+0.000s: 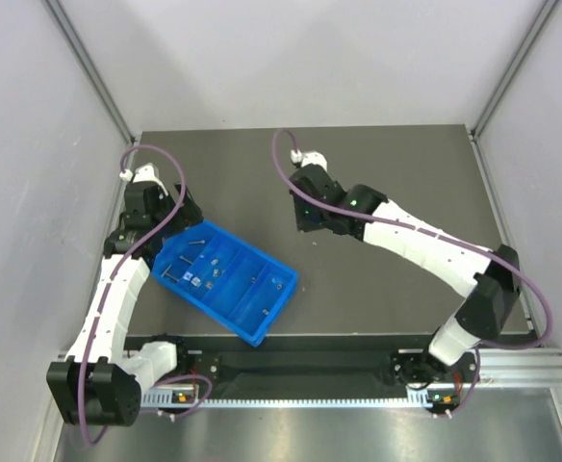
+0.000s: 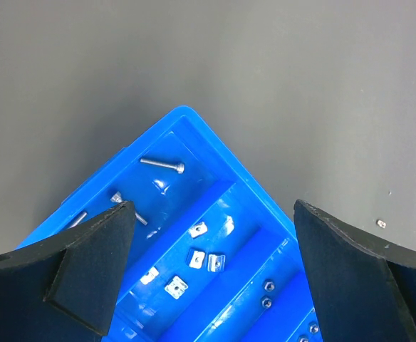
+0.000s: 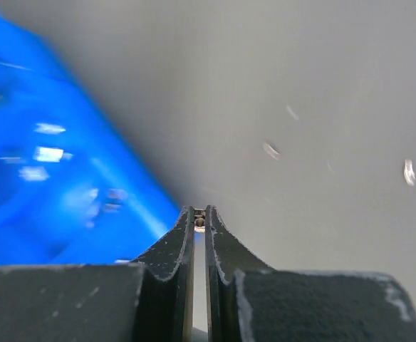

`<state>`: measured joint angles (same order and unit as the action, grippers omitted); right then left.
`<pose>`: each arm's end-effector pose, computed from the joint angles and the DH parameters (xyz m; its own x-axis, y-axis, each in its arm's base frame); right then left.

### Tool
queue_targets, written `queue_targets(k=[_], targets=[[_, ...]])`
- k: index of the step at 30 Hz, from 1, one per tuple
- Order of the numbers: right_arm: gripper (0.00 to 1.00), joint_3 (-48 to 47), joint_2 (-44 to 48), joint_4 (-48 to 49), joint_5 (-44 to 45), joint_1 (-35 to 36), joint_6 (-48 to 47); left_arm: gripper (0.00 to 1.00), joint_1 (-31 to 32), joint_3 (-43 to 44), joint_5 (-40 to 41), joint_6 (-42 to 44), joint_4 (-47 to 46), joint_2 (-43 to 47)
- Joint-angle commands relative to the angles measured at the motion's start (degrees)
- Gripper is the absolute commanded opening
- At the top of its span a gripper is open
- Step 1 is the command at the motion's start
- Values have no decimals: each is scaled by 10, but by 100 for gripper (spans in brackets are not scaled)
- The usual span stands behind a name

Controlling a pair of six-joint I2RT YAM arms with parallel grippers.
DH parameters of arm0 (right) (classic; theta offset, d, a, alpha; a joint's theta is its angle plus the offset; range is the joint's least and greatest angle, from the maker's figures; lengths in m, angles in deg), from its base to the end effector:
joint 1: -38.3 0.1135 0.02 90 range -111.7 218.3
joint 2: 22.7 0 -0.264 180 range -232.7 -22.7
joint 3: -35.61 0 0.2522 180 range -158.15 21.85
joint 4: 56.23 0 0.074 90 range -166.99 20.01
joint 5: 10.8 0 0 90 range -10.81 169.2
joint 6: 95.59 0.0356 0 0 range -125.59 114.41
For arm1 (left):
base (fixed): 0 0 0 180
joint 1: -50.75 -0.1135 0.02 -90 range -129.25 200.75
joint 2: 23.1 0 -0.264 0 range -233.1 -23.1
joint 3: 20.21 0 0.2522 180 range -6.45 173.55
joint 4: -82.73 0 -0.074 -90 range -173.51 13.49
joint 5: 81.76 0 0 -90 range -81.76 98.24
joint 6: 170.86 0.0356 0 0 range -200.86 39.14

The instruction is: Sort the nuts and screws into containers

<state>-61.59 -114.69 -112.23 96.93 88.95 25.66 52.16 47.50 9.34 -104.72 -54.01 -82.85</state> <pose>0.2294 0.2626 0.3166 -0.7388 -0.1217 -0.6629 -0.2705 0.9544 0.1262 0.2262 -0.0049 0.3131 -0.5319 -0.3915 -0.7509 -0.2255 0.9202 -0.3200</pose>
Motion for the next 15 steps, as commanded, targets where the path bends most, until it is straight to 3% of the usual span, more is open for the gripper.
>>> queue_targets(k=[1,8,15], targets=[[0,-92,7,-34,26,58,-73,97,1,-1,2,1,-27,9],[0,-182,-94,-27,-14,163,-107,97,1,-1,8,0,-25,9],[0,-189,-135,-15,-47,179,-111,97,1,0,13,0,-23,11]])
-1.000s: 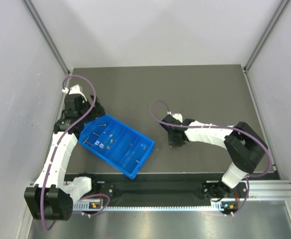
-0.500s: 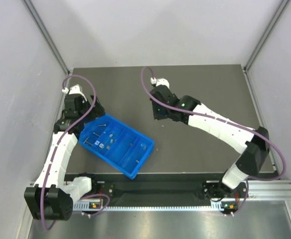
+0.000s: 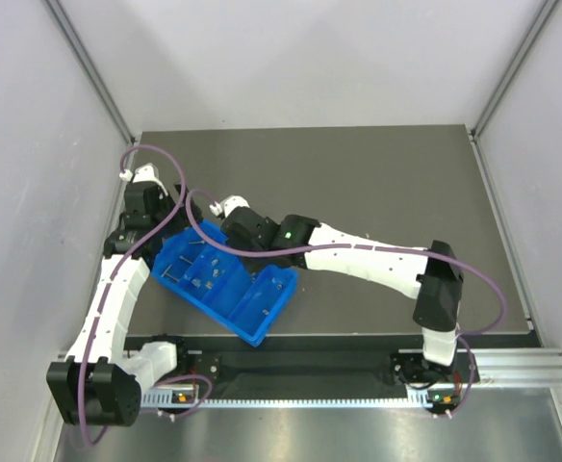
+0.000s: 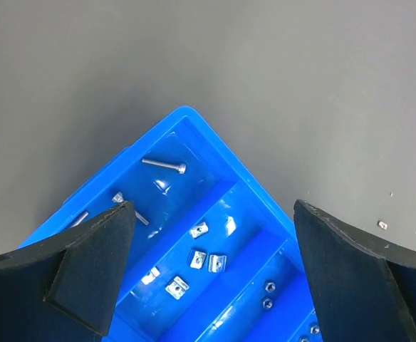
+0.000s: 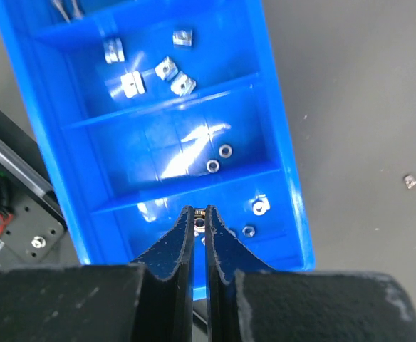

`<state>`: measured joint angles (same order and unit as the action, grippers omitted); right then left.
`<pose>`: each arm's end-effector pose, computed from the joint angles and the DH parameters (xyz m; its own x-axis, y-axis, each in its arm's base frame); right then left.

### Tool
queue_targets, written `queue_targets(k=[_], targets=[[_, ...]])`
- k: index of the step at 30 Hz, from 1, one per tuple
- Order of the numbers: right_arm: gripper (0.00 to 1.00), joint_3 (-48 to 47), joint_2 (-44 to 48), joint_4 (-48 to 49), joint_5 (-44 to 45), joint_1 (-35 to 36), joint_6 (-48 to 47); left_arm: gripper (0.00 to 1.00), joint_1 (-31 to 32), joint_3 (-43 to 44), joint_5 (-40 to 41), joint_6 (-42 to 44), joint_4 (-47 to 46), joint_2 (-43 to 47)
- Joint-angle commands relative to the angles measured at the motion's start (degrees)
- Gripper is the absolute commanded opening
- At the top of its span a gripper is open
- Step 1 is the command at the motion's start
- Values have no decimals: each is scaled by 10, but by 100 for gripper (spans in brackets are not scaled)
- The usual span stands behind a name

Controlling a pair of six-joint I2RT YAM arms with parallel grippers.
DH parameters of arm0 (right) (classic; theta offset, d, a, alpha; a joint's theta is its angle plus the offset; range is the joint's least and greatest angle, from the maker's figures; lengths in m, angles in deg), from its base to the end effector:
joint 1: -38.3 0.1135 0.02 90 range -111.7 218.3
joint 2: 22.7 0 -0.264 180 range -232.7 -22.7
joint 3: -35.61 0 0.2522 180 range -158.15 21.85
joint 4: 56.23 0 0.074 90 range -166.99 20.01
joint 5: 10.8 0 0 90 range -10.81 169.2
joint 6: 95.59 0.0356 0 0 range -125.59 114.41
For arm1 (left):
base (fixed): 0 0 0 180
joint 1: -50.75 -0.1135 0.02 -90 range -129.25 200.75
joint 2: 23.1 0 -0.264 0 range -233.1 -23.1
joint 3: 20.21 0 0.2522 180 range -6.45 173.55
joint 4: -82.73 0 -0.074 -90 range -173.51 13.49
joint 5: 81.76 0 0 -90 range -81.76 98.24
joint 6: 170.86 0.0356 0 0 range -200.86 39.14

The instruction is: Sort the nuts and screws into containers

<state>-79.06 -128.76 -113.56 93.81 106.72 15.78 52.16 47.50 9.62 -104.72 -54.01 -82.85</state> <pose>0.1606 0.3816 0.3235 -0.5630 -0.4647 -0.6835 -0.6803 0.7302 0.0639 0.2262 -0.0047 0.3132 -0.5303 -0.3915 -0.7520 -0.2291 0.9202 -0.3174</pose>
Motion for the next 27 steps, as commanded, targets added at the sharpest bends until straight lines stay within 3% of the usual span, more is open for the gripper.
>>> queue_targets(k=[1,17,27], targets=[[0,-11,2,3,-18,0,-12,97,1,0,11,0,-22,11],[0,62,1,13,-14,-12,-30,97,1,2,20,-1,-18,9],[0,89,39,26,-95,-61,-114,97,0,4,49,7,-15,14]])
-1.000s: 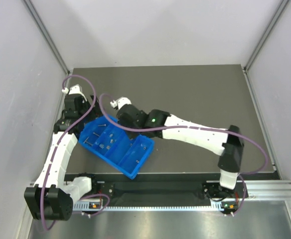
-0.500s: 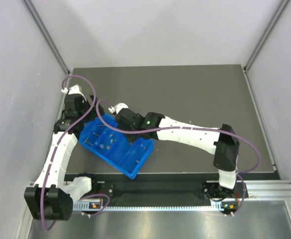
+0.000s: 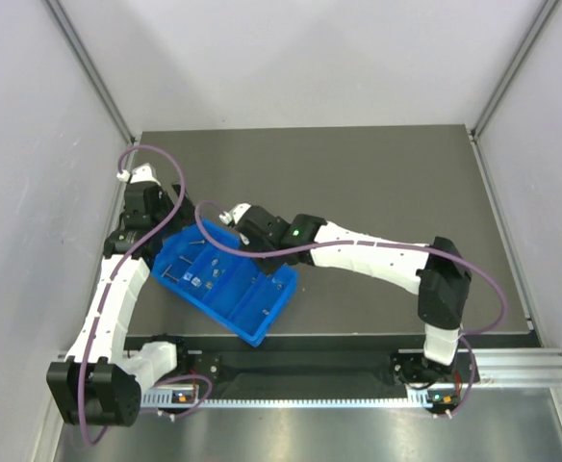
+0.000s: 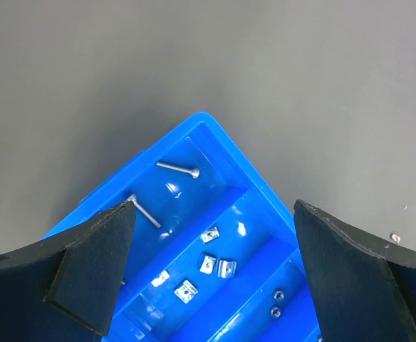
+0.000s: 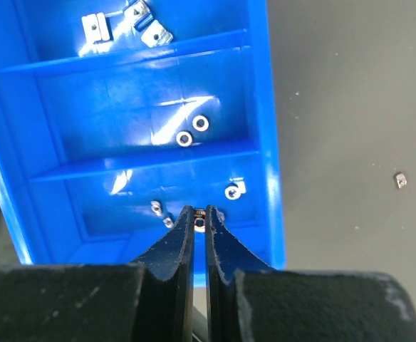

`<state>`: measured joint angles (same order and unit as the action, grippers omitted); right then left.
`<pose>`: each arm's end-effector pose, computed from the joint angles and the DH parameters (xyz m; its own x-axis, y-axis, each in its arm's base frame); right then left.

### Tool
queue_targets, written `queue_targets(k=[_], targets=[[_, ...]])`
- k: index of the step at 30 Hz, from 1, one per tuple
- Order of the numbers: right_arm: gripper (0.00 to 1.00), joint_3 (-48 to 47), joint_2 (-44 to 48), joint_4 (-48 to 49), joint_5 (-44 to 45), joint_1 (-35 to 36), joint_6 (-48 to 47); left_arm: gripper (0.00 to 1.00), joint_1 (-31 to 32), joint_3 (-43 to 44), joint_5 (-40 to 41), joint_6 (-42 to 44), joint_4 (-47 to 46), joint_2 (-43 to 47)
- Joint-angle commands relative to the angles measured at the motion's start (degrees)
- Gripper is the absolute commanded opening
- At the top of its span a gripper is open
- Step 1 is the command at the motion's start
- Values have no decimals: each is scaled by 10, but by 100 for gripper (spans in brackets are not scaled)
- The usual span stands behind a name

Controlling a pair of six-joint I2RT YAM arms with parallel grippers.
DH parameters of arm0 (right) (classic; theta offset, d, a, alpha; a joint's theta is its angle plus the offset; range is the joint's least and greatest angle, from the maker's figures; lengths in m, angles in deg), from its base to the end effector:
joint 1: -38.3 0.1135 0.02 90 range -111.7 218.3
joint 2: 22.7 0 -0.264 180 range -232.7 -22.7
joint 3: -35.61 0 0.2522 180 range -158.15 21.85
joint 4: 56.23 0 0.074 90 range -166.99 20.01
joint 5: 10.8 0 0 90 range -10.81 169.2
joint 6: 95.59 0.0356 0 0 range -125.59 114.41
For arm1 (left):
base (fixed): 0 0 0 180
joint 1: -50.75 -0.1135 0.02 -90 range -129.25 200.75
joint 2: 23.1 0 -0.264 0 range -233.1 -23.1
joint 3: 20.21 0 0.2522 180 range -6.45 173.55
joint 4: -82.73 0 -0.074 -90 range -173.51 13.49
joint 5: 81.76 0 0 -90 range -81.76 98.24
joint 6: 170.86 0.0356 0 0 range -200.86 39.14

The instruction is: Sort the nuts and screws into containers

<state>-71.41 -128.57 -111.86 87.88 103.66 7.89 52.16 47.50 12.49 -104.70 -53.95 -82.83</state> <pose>0.1749 0.3684 0.2836 -0.5309 -0.6048 -0.5936 -0.7591 0.6507 0.0160 0.2260 -0.0029 0.3132 -0.5144 -0.3905 -0.7635 -0.2666 0.9190 -0.2905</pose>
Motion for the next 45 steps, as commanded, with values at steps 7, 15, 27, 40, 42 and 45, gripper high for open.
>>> queue_targets(k=[7,15,27,40,42,45], targets=[[0,52,91,21,-153,-112,-103,97,0,12,58,5,-24,-20],[0,9,90,-51,-68,-111,-126,99,0,-29,121,23,-82,-8],[0,-38,29,-109,-17,-38,-87,99,3,-9,141,47,-62,-45],[0,-109,-16,-112,-17,-29,-93,99,7,-59,132,48,-79,-11],[0,-132,-32,-111,-18,-28,-100,99,7,-61,135,48,-81,-7],[0,-146,-44,-99,-18,-29,-104,99,7,-64,140,49,-84,-2]])
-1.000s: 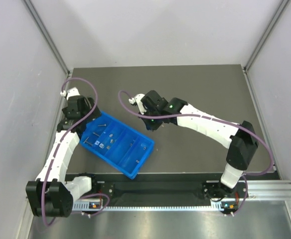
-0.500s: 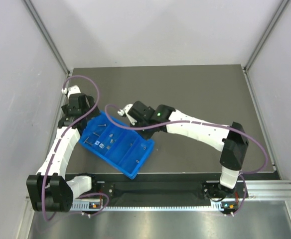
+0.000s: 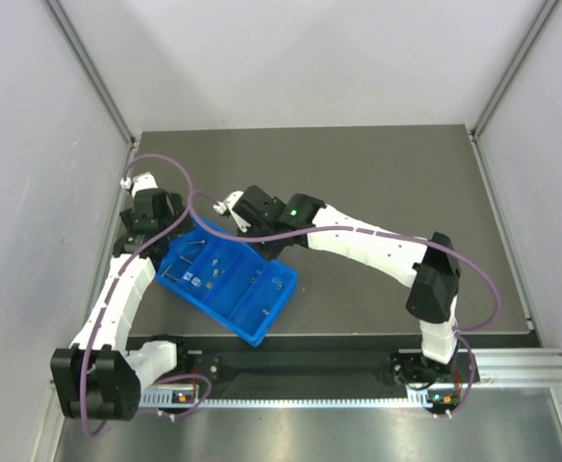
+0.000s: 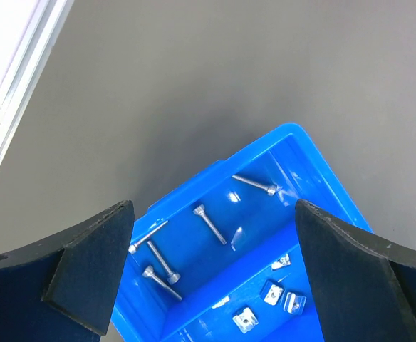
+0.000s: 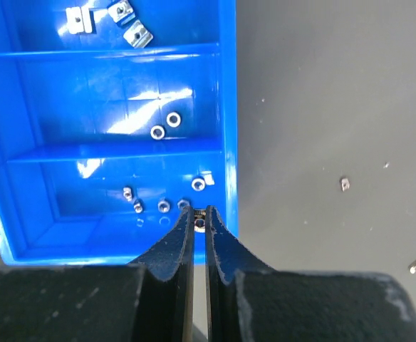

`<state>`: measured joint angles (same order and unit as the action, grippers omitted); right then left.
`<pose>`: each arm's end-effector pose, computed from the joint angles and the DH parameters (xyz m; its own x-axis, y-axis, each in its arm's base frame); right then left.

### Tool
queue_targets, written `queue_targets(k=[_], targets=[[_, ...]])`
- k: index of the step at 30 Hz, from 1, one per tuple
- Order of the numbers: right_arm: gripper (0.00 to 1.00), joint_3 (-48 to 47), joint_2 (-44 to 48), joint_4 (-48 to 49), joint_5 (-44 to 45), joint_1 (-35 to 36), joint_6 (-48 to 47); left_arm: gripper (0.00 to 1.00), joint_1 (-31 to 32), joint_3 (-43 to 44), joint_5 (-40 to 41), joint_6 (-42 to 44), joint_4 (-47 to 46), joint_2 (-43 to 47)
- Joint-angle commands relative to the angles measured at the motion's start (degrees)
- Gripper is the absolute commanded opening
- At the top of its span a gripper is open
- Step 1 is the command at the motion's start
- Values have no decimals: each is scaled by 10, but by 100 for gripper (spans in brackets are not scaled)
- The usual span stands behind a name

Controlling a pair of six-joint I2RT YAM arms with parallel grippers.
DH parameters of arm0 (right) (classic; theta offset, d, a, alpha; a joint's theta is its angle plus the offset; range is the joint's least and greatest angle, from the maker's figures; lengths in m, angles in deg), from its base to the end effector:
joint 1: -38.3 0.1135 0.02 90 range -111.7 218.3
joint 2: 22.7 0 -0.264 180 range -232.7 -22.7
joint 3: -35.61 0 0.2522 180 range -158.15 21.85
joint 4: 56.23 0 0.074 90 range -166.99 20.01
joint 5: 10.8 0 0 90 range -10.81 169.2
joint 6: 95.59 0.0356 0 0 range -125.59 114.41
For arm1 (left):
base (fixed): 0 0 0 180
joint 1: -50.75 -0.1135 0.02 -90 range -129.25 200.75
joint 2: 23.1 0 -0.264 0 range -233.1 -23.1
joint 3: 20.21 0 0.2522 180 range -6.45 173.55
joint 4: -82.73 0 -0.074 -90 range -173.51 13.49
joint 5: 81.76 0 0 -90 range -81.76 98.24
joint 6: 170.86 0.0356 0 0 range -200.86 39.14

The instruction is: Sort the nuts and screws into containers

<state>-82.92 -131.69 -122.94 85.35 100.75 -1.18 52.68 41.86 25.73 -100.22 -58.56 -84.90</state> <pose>0.1948 0.3652 0.3130 -0.4532 -0.7035 -0.5475 -0.8222 0.5671 -0.0481 0.2322 0.0029 0.2802 -0.5189 -0.2989 -0.8009 -0.3976 0.9137 -0.0834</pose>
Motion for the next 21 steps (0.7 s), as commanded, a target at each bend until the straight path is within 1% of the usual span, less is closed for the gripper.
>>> queue_targets(k=[1,6,10,13,17,21], targets=[[0,-41,-17,14,6,0,-17,99,2,-11,10,5,-39,19],[0,-69,-40,-7,-15,0,-27,99,2,-24,10,5,-53,27],[0,-33,-25,-2,-33,2,-24,99,3,-32,14,5,-58,34],[0,16,-12,8,-44,4,-17,99,7,-32,16,6,-60,38],[0,40,-4,15,-60,7,-20,99,16,-35,24,14,-62,42],[4,50,-3,28,-59,16,-35,99,24,-36,32,20,-65,48]])
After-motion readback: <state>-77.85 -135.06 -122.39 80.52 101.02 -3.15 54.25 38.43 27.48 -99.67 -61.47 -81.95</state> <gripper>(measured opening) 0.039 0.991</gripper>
